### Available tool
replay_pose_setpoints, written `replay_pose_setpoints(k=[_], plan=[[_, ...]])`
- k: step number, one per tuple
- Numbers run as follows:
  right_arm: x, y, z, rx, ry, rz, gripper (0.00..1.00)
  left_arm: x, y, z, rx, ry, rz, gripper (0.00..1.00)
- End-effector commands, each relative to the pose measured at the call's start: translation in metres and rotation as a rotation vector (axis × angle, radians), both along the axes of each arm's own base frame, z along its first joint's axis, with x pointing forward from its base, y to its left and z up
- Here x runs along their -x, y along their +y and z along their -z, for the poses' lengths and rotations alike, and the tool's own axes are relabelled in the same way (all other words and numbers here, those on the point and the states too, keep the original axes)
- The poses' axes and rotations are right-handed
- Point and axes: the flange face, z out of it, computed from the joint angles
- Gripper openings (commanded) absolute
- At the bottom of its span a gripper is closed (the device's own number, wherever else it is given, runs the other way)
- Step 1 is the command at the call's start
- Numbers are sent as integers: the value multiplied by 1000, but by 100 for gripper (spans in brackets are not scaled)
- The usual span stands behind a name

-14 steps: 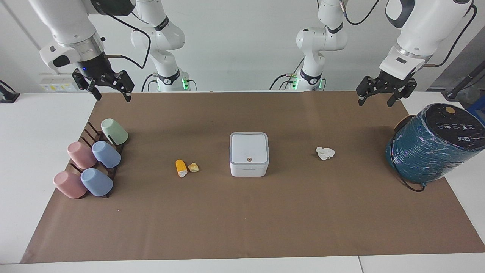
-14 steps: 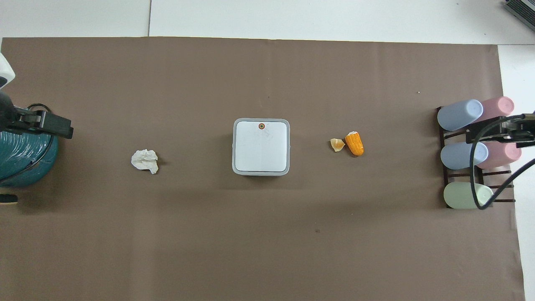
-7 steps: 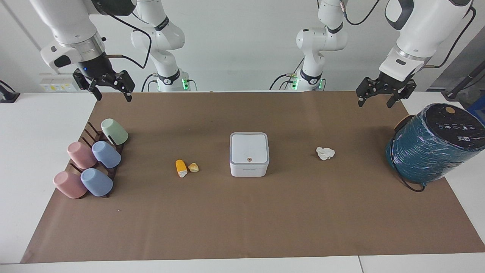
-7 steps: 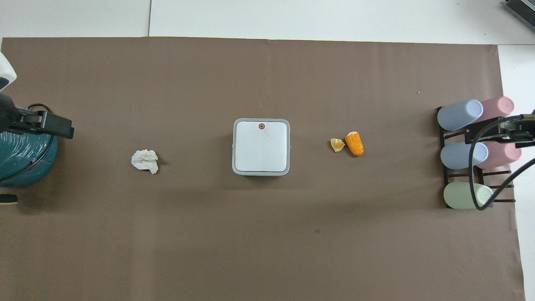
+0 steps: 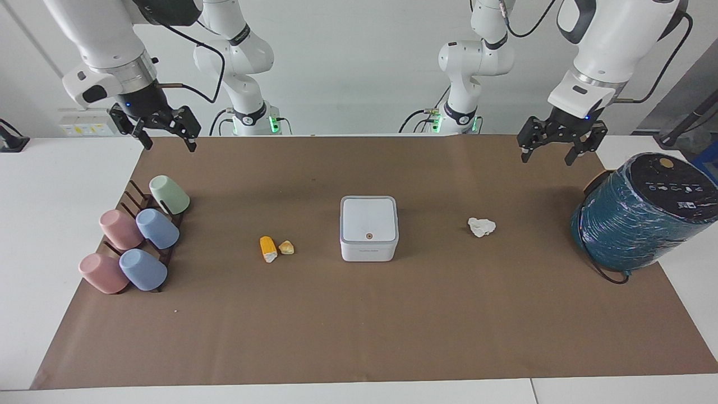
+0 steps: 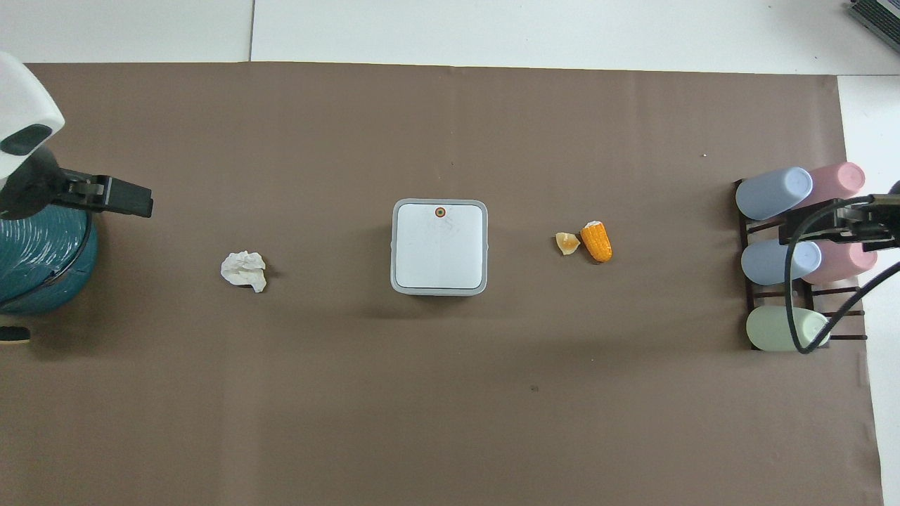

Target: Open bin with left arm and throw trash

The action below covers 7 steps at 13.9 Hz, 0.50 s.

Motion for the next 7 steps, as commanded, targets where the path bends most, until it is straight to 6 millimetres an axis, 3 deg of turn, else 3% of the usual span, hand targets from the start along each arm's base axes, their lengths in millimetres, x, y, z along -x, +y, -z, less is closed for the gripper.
replay_pose_setpoints(k=[1, 2, 5, 7], plan=[[5, -1, 2, 7, 7, -13, 100, 11, -41, 4, -4, -23, 36, 85], [5, -1, 2, 7, 7, -13, 100, 10, -57, 6, 3, -41, 36, 65], [5, -1, 3, 7, 9, -13, 100, 9, -105, 25, 8, -48, 76, 57], [5, -1, 3, 7, 9, -13, 100, 10, -140, 37, 16, -62, 52, 45]])
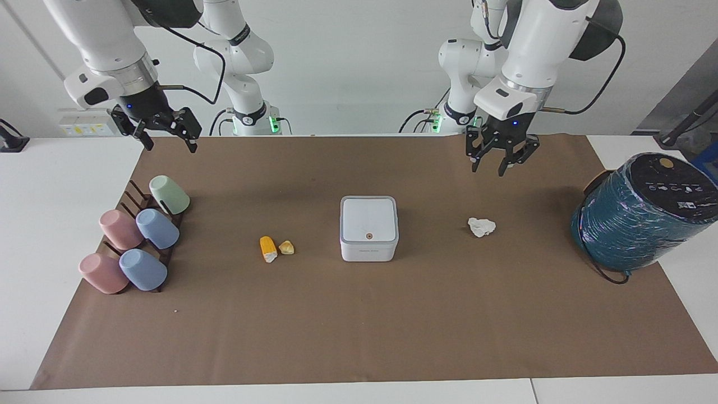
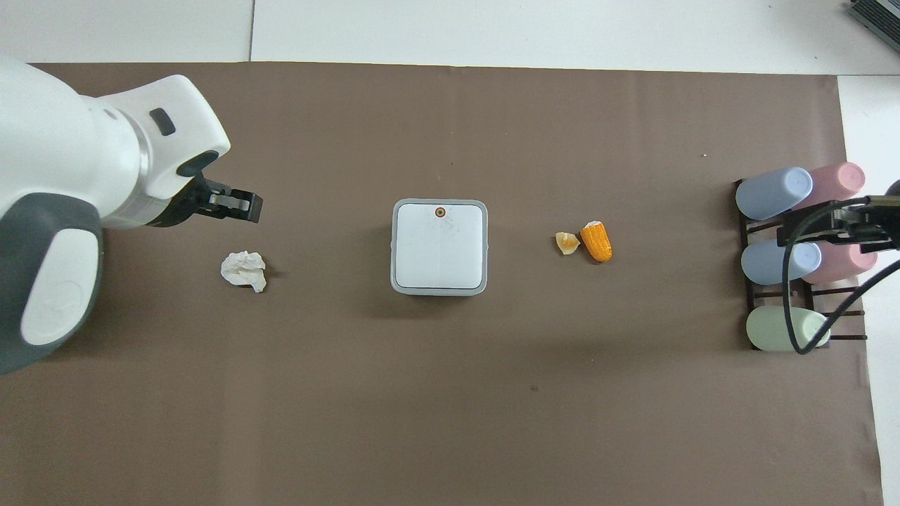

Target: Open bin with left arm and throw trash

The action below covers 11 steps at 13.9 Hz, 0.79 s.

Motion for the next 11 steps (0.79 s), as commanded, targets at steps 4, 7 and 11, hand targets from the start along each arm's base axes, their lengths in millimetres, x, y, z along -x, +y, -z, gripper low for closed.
replay_pose_setpoints(k=[4, 7, 11], plan=[[5, -1, 0, 7, 4, -13, 100, 0, -92, 50, 2, -41, 4, 0], [5, -1, 0, 5, 4, -13, 100, -4, -131, 77, 31, -88, 53, 0], [5, 0, 0, 5, 4, -17, 100, 8, -167, 102, 107, -187, 86, 0]])
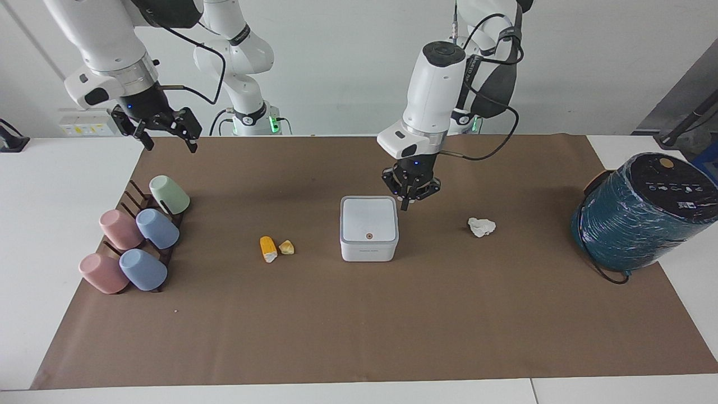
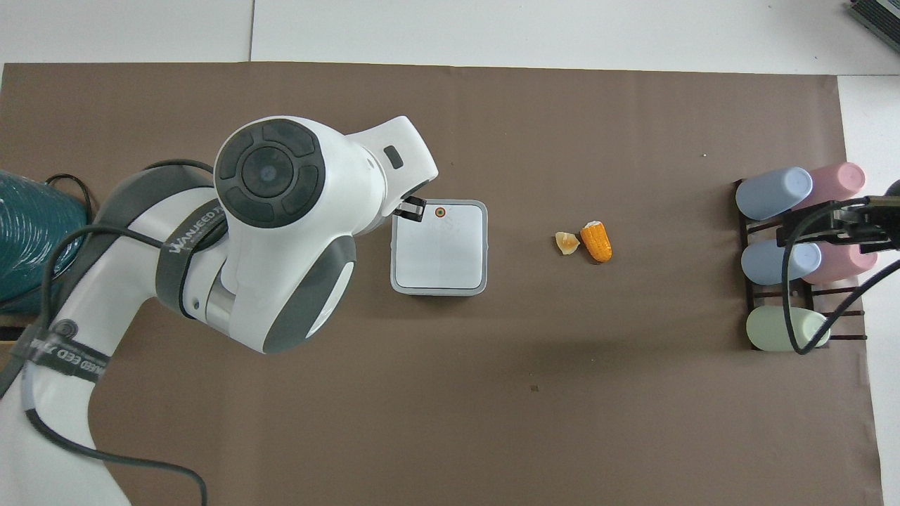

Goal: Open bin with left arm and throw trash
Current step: 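Reach the left gripper to the lid of the white bin, then lift the bin lid with the left gripper while the right gripper grasps corn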

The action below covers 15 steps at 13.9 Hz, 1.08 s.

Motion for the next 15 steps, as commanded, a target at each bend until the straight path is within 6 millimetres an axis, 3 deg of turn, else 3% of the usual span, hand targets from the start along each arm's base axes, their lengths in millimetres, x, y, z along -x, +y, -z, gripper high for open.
replay_pose_setpoints(k=[1, 3, 7, 9, 12, 15], plan=[[5, 0, 3, 5, 3, -18, 100, 9, -17, 14, 28, -70, 17, 0], [2, 6, 10, 2, -46, -34, 100, 5, -21, 28, 24, -67, 20, 0], [-8, 33, 53, -46, -123, -71, 100, 1, -37, 65, 19, -59, 36, 0], [-22, 49, 95, -79, -151, -100, 100, -1, -41, 81, 17, -56, 40, 0], [-59, 85, 175, -66, -161, -205, 100, 5, -52, 98, 2, -35, 58, 0], [-74, 95, 243, -47, -152, -311, 100, 8, -51, 111, -13, -15, 61, 0]])
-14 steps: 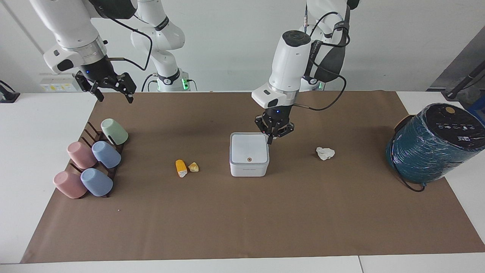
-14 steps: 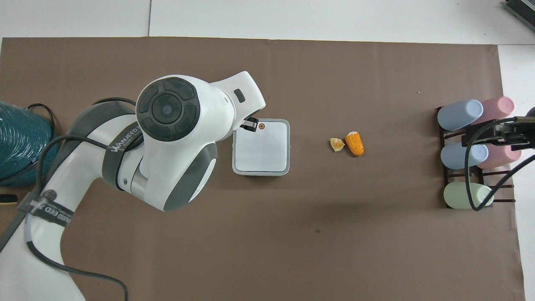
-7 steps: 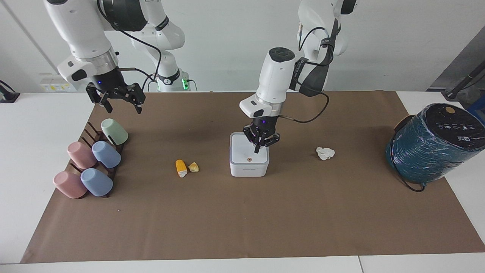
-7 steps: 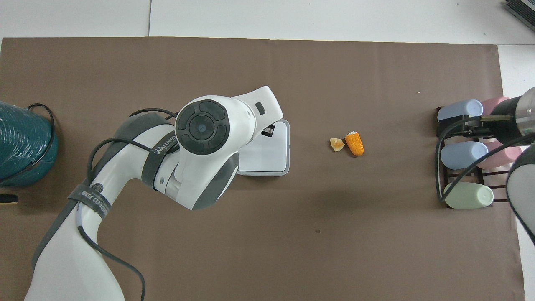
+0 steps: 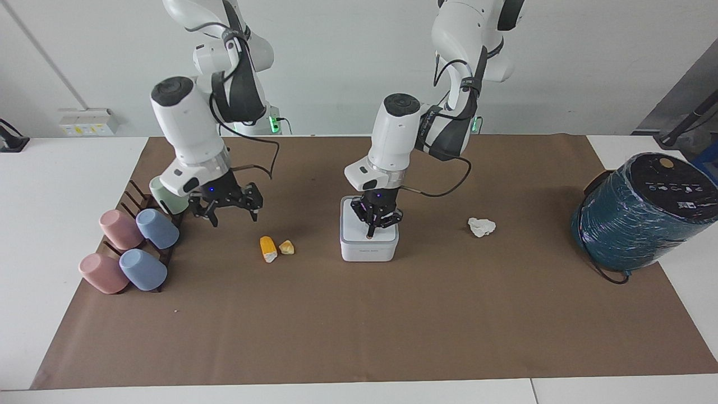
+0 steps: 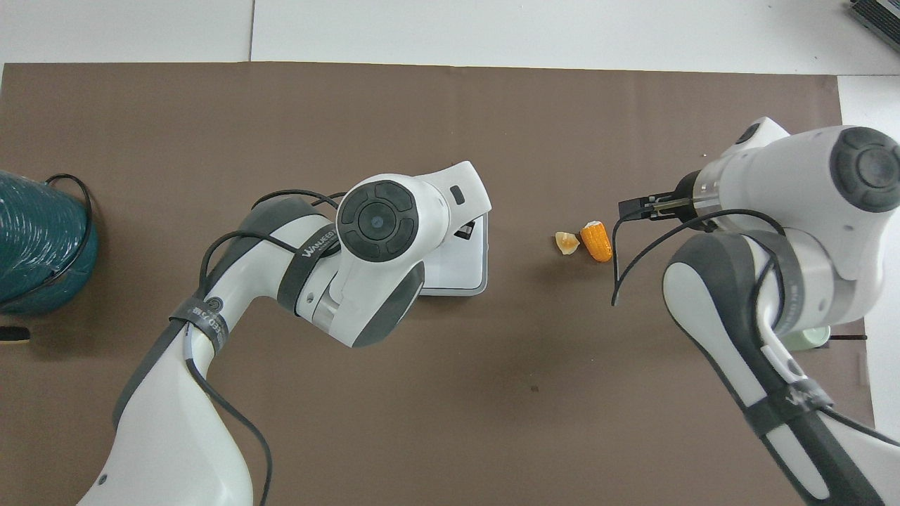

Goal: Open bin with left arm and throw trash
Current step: 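Lift the bin lid with the left gripper while the right gripper grasps corn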

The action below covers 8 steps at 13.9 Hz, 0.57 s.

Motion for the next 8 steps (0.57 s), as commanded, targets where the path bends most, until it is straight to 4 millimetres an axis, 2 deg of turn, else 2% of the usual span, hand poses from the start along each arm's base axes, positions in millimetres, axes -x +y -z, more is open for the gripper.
replay_pose_setpoints(k=[1, 3, 4, 6, 8], plan=[[-5, -2, 55, 9, 7, -88, 100, 6, 1, 13, -29, 6, 0, 0], [4, -1, 85, 15, 13, -108, 100, 7, 4, 2, -37, 16, -3, 0], [11, 4, 96, 9, 24, -110, 100, 11, 7, -11, -48, 29, -3, 0], [15, 7, 107, 3, 34, -111, 100, 17, 25, -50, -59, 43, -22, 0], [17, 12, 113, -1, 44, -117, 99, 17, 55, -77, -87, 80, -54, 0]])
